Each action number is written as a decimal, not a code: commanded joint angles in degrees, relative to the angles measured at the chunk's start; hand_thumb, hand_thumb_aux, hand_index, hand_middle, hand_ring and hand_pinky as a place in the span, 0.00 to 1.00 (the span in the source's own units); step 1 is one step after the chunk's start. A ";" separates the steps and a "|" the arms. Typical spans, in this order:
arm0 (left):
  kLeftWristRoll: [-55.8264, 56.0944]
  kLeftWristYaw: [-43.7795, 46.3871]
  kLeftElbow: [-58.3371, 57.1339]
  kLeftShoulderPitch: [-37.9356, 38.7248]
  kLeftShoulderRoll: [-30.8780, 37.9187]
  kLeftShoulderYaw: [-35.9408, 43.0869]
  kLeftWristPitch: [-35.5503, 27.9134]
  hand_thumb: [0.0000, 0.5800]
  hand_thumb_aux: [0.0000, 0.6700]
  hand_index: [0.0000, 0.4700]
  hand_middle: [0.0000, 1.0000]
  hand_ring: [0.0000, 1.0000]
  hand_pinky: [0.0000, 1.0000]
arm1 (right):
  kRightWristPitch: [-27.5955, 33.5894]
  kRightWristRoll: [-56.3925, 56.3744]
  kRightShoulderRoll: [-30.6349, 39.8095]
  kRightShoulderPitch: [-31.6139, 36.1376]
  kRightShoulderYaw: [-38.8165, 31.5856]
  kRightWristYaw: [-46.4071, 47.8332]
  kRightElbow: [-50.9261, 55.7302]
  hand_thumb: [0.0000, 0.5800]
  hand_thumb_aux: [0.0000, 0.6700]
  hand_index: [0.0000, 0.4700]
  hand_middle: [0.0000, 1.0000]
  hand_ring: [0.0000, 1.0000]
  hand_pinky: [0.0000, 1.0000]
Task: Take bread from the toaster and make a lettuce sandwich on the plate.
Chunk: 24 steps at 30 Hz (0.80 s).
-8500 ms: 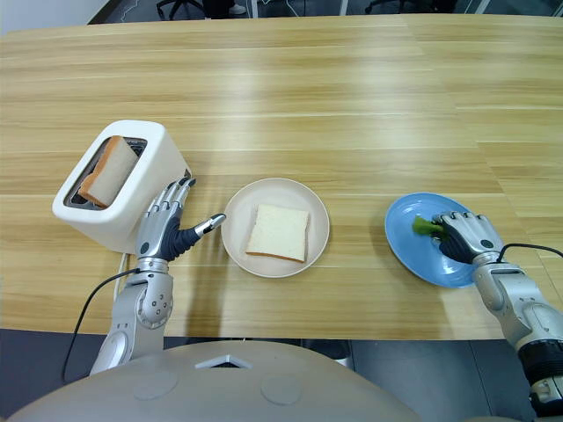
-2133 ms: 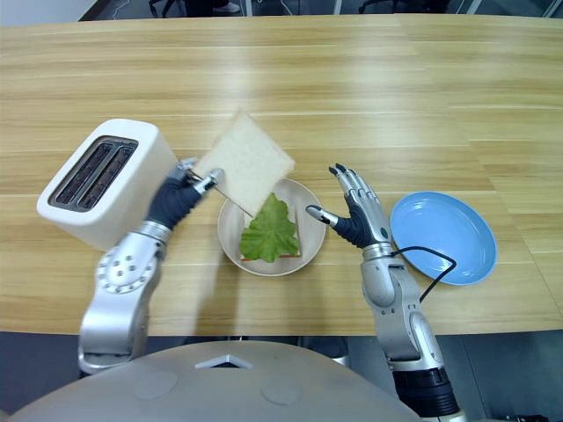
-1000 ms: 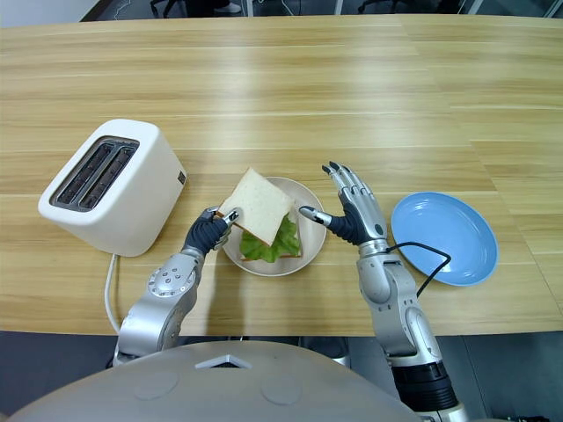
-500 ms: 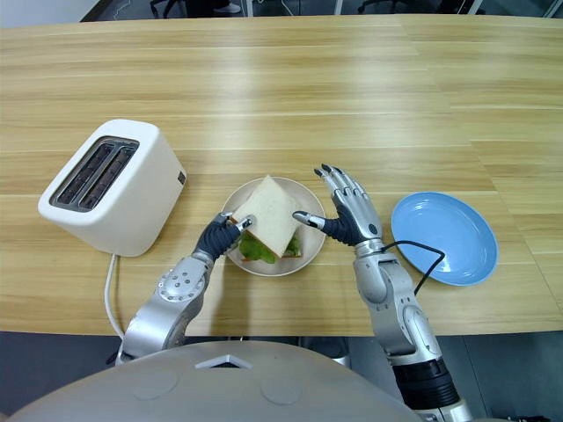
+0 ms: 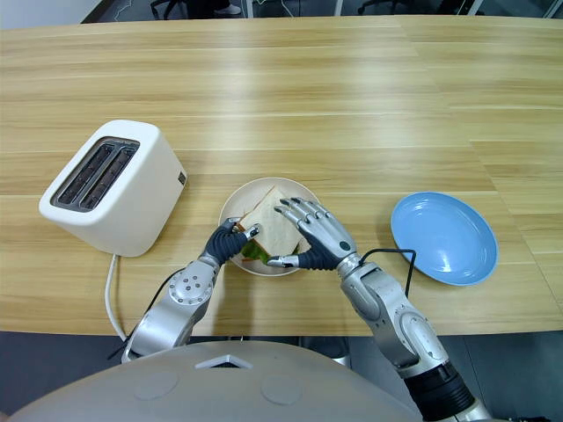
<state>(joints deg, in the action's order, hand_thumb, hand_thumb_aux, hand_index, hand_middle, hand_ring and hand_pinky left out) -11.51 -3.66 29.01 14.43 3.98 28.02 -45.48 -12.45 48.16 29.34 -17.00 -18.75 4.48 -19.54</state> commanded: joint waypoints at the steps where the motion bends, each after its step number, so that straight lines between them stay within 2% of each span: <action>1: -1.20 -0.42 -1.78 1.45 -0.80 3.05 -0.50 1.00 1.00 0.98 1.00 1.00 1.00 | -1.62 0.28 1.48 -1.03 -1.08 2.30 -1.01 0.00 0.00 0.00 0.00 0.00 0.00; 8: -1.65 -0.97 -1.81 1.73 -1.03 2.68 -0.34 1.00 1.00 0.98 1.00 1.00 1.00 | -3.94 0.63 3.31 -2.92 -3.19 4.47 0.31 0.00 0.00 0.00 0.00 0.00 0.00; 23: -2.27 -0.30 -2.51 1.82 -0.98 3.38 -0.31 1.00 1.00 0.98 1.00 1.00 1.00 | -10.35 3.92 2.24 5.04 -10.18 -0.12 19.14 0.00 0.00 0.00 0.00 0.00 0.00; 24: -2.99 -0.12 -2.35 1.43 -0.37 3.95 -0.48 0.98 0.85 0.84 1.00 1.00 1.00 | -10.57 3.89 2.25 5.14 -10.27 -0.36 19.74 0.00 0.00 0.00 0.00 0.00 0.00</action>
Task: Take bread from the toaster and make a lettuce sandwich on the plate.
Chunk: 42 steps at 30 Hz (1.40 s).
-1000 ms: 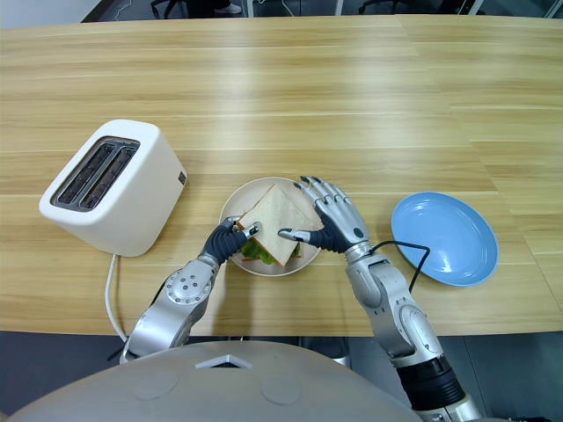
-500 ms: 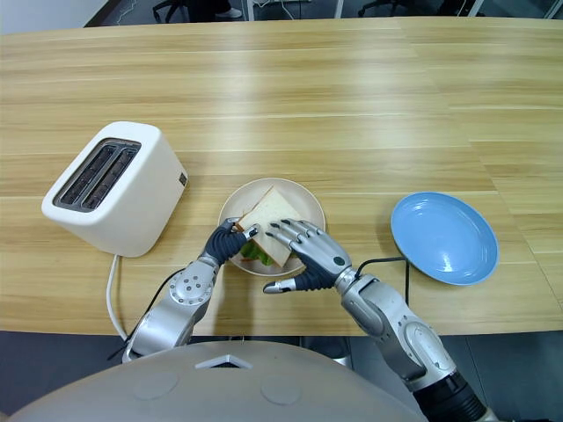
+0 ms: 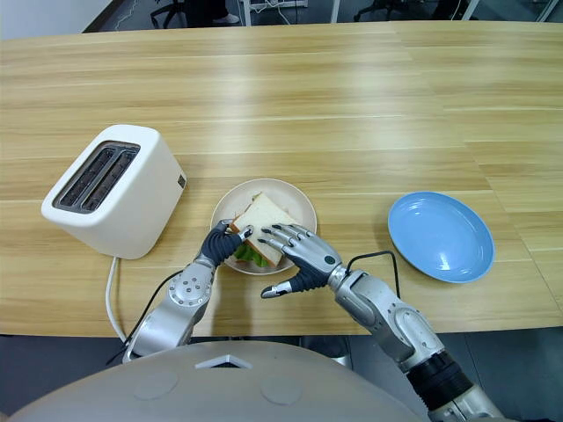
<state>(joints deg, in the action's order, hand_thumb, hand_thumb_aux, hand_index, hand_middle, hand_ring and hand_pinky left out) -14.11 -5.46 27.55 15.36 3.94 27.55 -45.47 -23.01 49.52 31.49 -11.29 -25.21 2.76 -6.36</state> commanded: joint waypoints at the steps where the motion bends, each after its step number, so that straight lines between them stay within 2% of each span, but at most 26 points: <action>1: -1.10 1.92 -0.69 0.14 0.28 4.89 -0.62 0.98 0.85 0.84 1.00 1.00 1.00 | -0.20 2.70 0.16 -0.49 -3.93 1.04 7.20 0.00 0.00 0.00 0.00 0.00 0.00; 2: -3.15 1.74 -0.26 -0.58 1.55 5.89 -1.00 0.30 0.16 0.16 0.55 0.55 0.55 | -0.35 2.81 0.21 -0.52 -3.98 0.76 7.65 0.00 0.00 0.00 0.00 0.00 0.00; 3: -6.32 1.13 0.41 -1.45 3.23 7.04 -1.23 0.00 0.00 0.00 0.00 0.00 0.00 | -0.45 3.00 0.32 -0.58 -4.06 0.50 8.00 0.00 0.00 0.00 0.00 0.00 0.00; 7: -23.78 -0.46 5.67 -5.40 11.72 11.53 -2.43 0.00 0.00 0.00 0.00 0.00 0.00 | -0.74 3.23 0.76 -1.08 -4.37 -0.13 8.29 0.00 0.00 0.00 0.00 0.00 0.00; 10: -33.78 1.67 12.59 -6.76 15.92 11.72 -1.44 0.00 0.00 0.00 0.00 0.00 0.00 | -0.70 3.21 1.09 -1.10 -4.56 -0.19 8.29 0.00 0.00 0.00 0.00 0.00 0.00; 14: -43.97 6.85 21.39 -6.20 19.80 6.74 0.57 0.00 0.00 0.00 0.00 0.00 0.00 | -0.55 3.25 1.24 -0.90 -4.67 -0.53 8.65 0.00 0.00 0.00 0.00 0.00 0.00; 18: -47.11 10.26 25.43 -2.98 20.56 -0.44 3.34 0.00 0.00 0.00 0.00 0.00 0.00 | -0.50 3.45 1.26 -0.55 -4.64 -0.84 8.57 0.00 0.00 0.00 0.00 0.00 0.00; 22: -45.56 9.70 22.26 1.50 19.20 -4.94 7.54 0.00 0.00 0.00 0.00 0.00 0.00 | -0.80 1.81 0.77 -0.60 -3.12 -1.81 5.80 0.00 0.00 0.00 0.00 0.00 0.00; 25: -42.23 7.97 19.07 4.74 17.71 -6.35 12.18 0.00 0.00 0.00 0.00 0.00 0.00 | -1.84 -5.85 -0.85 -1.63 1.13 -3.10 -0.27 0.00 0.00 0.00 0.00 0.00 0.00; 29: -27.64 5.83 15.73 8.50 12.54 -10.78 21.16 0.00 0.00 0.00 0.00 0.00 0.00 | 0.63 -20.95 -4.56 -3.00 9.22 -1.71 -11.75 0.00 0.00 0.00 0.00 0.00 0.00; 32: -19.12 5.29 14.96 9.99 10.22 -15.31 27.39 0.00 0.00 0.00 0.00 0.00 0.00 | 3.85 -28.14 -5.96 -2.97 14.17 0.40 -18.10 0.00 0.00 0.00 0.00 0.00 0.00; 35: -14.22 6.51 15.31 10.26 10.43 -18.91 31.61 0.00 0.00 0.00 0.00 0.00 0.00 | 7.54 -30.41 -5.78 -3.38 17.43 3.32 -22.04 0.00 0.00 0.00 0.00 0.00 0.00; 37: -11.90 7.61 15.17 10.31 11.22 -20.80 33.87 0.00 0.00 0.00 0.00 0.00 0.00 | 8.47 -26.80 -2.84 -3.27 17.82 6.77 -22.76 0.00 0.00 0.00 0.00 0.00 0.00; 38: -10.65 8.46 15.05 10.27 11.64 -21.52 34.85 0.28 0.15 0.15 0.00 0.00 0.00 | 9.41 -25.29 -1.05 -3.09 17.72 9.01 -22.58 0.00 0.00 0.00 0.00 0.00 0.00; 39: -9.39 9.46 14.99 10.22 12.13 -22.15 35.88 0.04 0.02 0.02 0.00 0.00 0.00 | 10.40 -24.56 0.57 -3.11 17.74 11.07 -22.56 0.00 0.00 0.00 0.00 0.00 0.00; 40: -8.39 10.51 15.00 10.06 12.75 -22.73 36.58 0.00 0.00 0.00 0.00 0.00 0.00 | 11.43 -24.26 2.00 -3.32 17.94 12.84 -22.84 0.00 0.00 0.00 0.00 0.00 0.00; 42: -6.94 13.33 15.17 9.80 14.79 -23.28 38.09 0.00 0.00 0.00 0.00 0.00 0.00 | 13.35 -24.80 4.01 -4.14 18.58 15.75 -23.83 0.00 0.00 0.00 0.00 0.00 0.00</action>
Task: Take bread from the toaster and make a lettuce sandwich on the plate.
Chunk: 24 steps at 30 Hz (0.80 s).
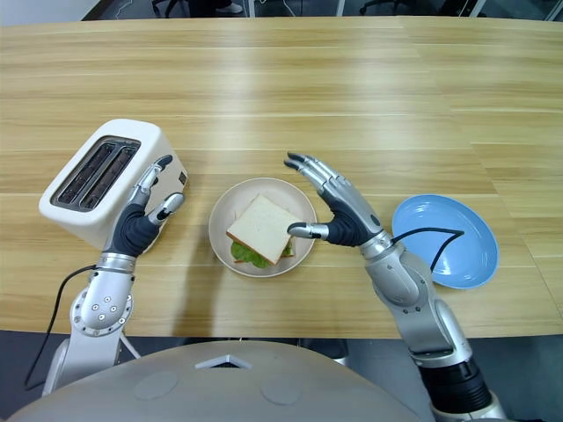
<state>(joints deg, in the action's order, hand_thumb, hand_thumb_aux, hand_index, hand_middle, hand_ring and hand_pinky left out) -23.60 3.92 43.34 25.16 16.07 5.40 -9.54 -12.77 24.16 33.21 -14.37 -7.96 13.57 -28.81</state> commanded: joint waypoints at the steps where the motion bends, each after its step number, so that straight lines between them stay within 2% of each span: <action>1: 2.42 5.31 -0.25 0.07 4.29 -1.50 3.34 0.00 0.00 0.00 0.00 0.00 0.00 | 4.08 0.02 3.53 -1.78 1.67 6.83 -2.04 0.00 0.00 0.00 0.00 0.00 0.00; 3: 3.58 9.29 0.41 0.40 7.85 -2.57 4.02 0.00 0.00 0.00 0.00 0.00 0.00 | 5.52 -1.13 6.32 -3.72 2.67 10.82 -3.40 0.00 0.00 0.00 0.00 0.00 0.00; 4: 3.88 11.14 0.65 0.76 9.89 -3.17 4.93 0.28 0.15 0.15 0.00 0.00 0.00 | 6.14 -2.25 7.61 -4.87 3.40 12.72 -4.21 0.00 0.00 0.00 0.00 0.00 0.00; 5: 4.44 12.60 0.85 1.08 11.55 -4.09 5.58 0.28 0.15 0.15 0.00 0.00 0.00 | 6.80 -3.84 8.87 -6.18 4.27 14.62 -5.16 0.00 0.00 0.00 0.00 0.00 0.00; 6: 6.00 14.55 0.95 1.56 13.34 -4.69 6.51 1.00 1.00 0.98 1.00 1.00 1.00 | 7.31 -5.69 9.97 -7.55 5.28 16.27 -6.00 0.12 0.06 0.06 0.00 0.00 0.00; 7: 7.13 16.44 1.13 2.30 15.06 -5.07 7.72 1.00 1.00 0.98 1.00 1.00 1.00 | 8.17 -7.84 10.70 -8.73 6.51 17.89 -7.14 0.12 0.06 0.06 0.00 0.00 0.00; 8: 7.70 18.04 1.22 2.99 16.40 -5.19 8.23 1.00 1.00 0.98 1.00 1.00 1.00 | 8.95 -9.71 11.23 -9.65 7.77 19.14 -8.21 1.00 1.00 0.98 0.42 0.42 0.42; 9: 7.75 19.67 1.14 3.67 17.78 -4.86 8.68 1.00 1.00 0.98 1.00 1.00 1.00 | 9.73 -11.40 11.66 -10.41 8.94 20.29 -9.21 1.00 1.00 0.98 0.42 0.42 0.42; 11: 7.37 22.30 0.57 4.98 20.00 -3.76 9.61 1.00 1.00 0.98 1.00 1.00 1.00 | 11.31 -13.91 12.31 -11.40 10.38 22.55 -11.32 1.00 1.00 0.98 1.00 1.00 1.00; 17: 4.50 27.63 -3.53 6.17 23.58 0.94 10.77 1.00 1.00 0.98 1.00 1.00 1.00 | 13.87 -17.13 12.88 -13.02 8.95 27.08 -15.61 1.00 1.00 0.98 1.00 1.00 1.00; 24: -1.74 31.46 -10.41 2.45 24.41 9.57 11.70 1.00 1.00 0.98 1.00 1.00 1.00 | 15.36 -12.83 10.22 -10.72 -4.10 29.18 -14.29 1.00 1.00 0.98 0.98 0.98 0.98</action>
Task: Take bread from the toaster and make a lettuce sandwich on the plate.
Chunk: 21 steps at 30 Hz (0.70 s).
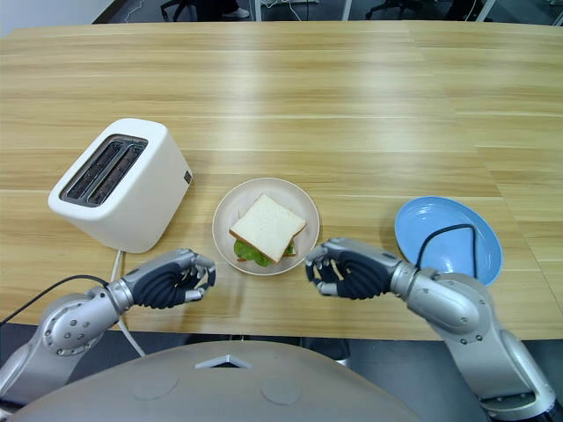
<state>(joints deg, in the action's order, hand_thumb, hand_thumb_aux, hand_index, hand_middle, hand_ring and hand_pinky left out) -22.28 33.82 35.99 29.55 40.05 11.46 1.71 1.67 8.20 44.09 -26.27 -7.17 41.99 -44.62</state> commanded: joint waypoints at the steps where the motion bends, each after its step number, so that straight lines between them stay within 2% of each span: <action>1: -4.00 1.42 -4.43 -3.59 -0.39 4.72 0.39 1.00 1.00 0.98 1.00 1.00 1.00 | 0.64 4.62 -1.25 1.86 -7.18 0.69 3.73 1.00 1.00 0.98 0.94 0.94 0.94; 4: -6.10 0.68 -7.13 -7.18 -2.03 6.84 0.01 1.00 1.00 0.98 1.00 1.00 1.00 | -0.36 7.52 -2.42 3.43 -11.45 0.17 9.07 1.00 1.00 0.98 0.93 0.93 0.93; 5: -6.66 0.61 -7.93 -8.21 -2.51 7.45 -0.14 1.00 1.00 0.98 1.00 1.00 1.00 | -1.08 9.23 -2.87 4.26 -13.15 -0.23 12.11 1.00 1.00 0.98 0.85 0.85 0.85; 8: -8.34 0.41 -10.55 -10.96 -3.93 9.40 -0.14 1.00 1.00 0.98 1.00 1.00 1.00 | -3.00 12.47 -3.93 6.08 -16.20 -1.51 18.66 1.00 1.00 0.98 0.84 0.84 0.84; 9: -8.87 0.18 -11.50 -11.81 -4.33 9.91 -0.13 1.00 1.00 0.98 1.00 1.00 1.00 | -3.58 13.05 -4.36 6.74 -16.84 -2.01 20.63 1.00 1.00 0.98 0.74 0.74 0.74; 10: -10.01 -0.30 -12.63 -12.92 -4.74 10.38 -0.25 1.00 1.00 0.98 1.00 1.00 1.00 | -4.25 14.09 -4.86 7.89 -17.42 -2.87 23.17 1.00 1.00 0.98 0.71 0.71 0.71; 17: -12.62 -2.45 -18.09 -17.70 -6.27 10.73 -0.66 1.00 1.00 0.98 1.00 1.00 1.00 | -7.32 16.50 -7.35 15.33 -17.19 -7.18 34.69 1.00 1.00 0.98 0.63 0.63 0.63; 18: -12.81 -2.72 -18.58 -18.13 -6.37 10.72 -0.69 1.00 1.00 0.98 1.00 1.00 1.00 | -7.75 16.66 -7.78 16.80 -16.92 -7.93 36.58 1.00 1.00 0.98 0.50 0.50 0.50; 21: -13.07 -3.51 -20.24 -19.55 -6.97 10.86 -0.71 1.00 1.00 0.98 1.00 1.00 1.00 | -9.04 16.60 -9.65 21.29 -16.71 -9.92 42.33 1.00 1.00 0.98 0.47 0.47 0.47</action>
<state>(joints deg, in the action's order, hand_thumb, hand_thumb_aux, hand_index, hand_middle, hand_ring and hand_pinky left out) -34.59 30.91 17.53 10.77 33.57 21.94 1.41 -7.32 23.93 35.28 -6.40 -24.25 33.20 -7.20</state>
